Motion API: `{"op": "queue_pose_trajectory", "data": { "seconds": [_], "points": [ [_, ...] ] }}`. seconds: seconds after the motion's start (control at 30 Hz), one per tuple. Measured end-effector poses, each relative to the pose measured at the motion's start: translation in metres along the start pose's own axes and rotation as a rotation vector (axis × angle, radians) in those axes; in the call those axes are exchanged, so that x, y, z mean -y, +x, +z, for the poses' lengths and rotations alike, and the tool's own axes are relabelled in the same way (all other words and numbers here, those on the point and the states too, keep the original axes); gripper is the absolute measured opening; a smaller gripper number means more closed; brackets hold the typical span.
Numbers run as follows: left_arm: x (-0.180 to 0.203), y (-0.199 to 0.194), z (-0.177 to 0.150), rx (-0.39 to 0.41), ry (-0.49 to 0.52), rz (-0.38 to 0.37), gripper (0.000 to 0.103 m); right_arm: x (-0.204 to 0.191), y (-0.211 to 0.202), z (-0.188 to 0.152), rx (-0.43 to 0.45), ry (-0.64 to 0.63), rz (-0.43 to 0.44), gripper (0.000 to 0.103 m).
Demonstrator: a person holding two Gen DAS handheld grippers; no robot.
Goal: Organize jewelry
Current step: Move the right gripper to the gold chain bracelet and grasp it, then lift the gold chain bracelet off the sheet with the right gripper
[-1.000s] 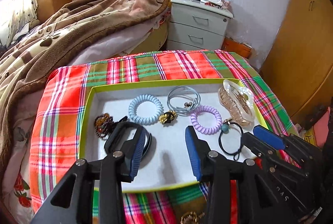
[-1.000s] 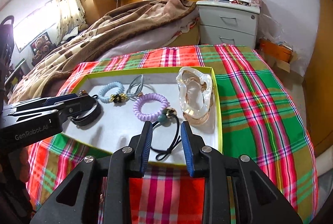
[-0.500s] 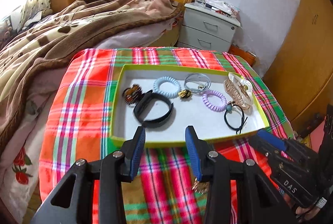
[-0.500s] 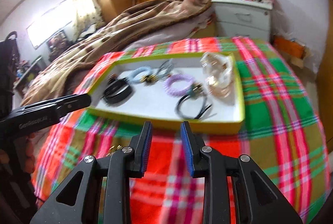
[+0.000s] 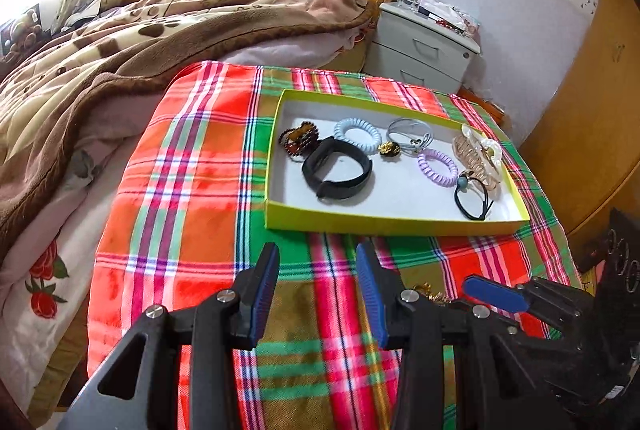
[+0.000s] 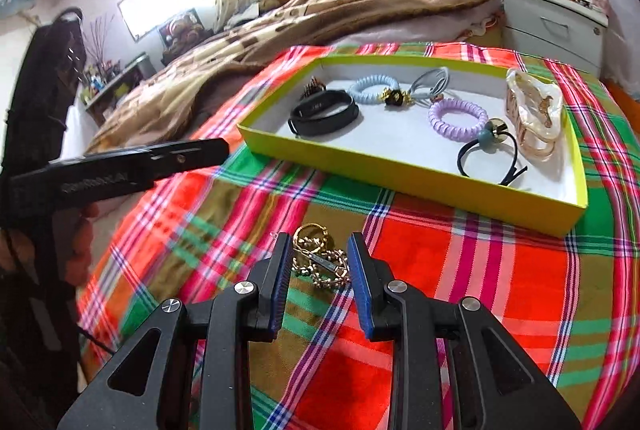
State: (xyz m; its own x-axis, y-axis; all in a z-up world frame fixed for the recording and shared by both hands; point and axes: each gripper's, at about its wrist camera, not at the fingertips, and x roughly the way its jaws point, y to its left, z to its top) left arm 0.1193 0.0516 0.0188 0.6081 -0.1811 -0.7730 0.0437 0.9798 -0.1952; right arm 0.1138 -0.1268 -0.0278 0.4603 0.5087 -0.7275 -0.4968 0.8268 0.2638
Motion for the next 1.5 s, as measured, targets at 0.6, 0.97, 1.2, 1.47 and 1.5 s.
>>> {"op": "queue_pose_trajectory", "data": {
  "seconds": [0.6,0.97,1.2,1.47,1.5],
  "points": [
    [-0.005,0.005,-0.01,-0.035,-0.013,-0.012,0.042,-0.014,0.012,-0.011,-0.093,-0.066,-0.017,0.016],
    [-0.008,0.005,-0.011,-0.039,-0.018,-0.009,0.042,-0.017,0.006,-0.017,-0.086,-0.05,0.034,0.006],
    [-0.011,0.003,-0.01,-0.034,-0.025,-0.008,0.042,0.0,-0.001,-0.023,-0.082,0.137,0.255,0.006],
    [-0.012,0.003,-0.01,-0.041,-0.029,-0.004,0.042,0.009,-0.002,-0.039,-0.106,0.275,0.429,0.006],
    [-0.012,0.003,-0.01,-0.041,-0.031,-0.002,0.042,0.007,-0.002,-0.041,-0.118,0.259,0.418,0.006]
  ]
}}
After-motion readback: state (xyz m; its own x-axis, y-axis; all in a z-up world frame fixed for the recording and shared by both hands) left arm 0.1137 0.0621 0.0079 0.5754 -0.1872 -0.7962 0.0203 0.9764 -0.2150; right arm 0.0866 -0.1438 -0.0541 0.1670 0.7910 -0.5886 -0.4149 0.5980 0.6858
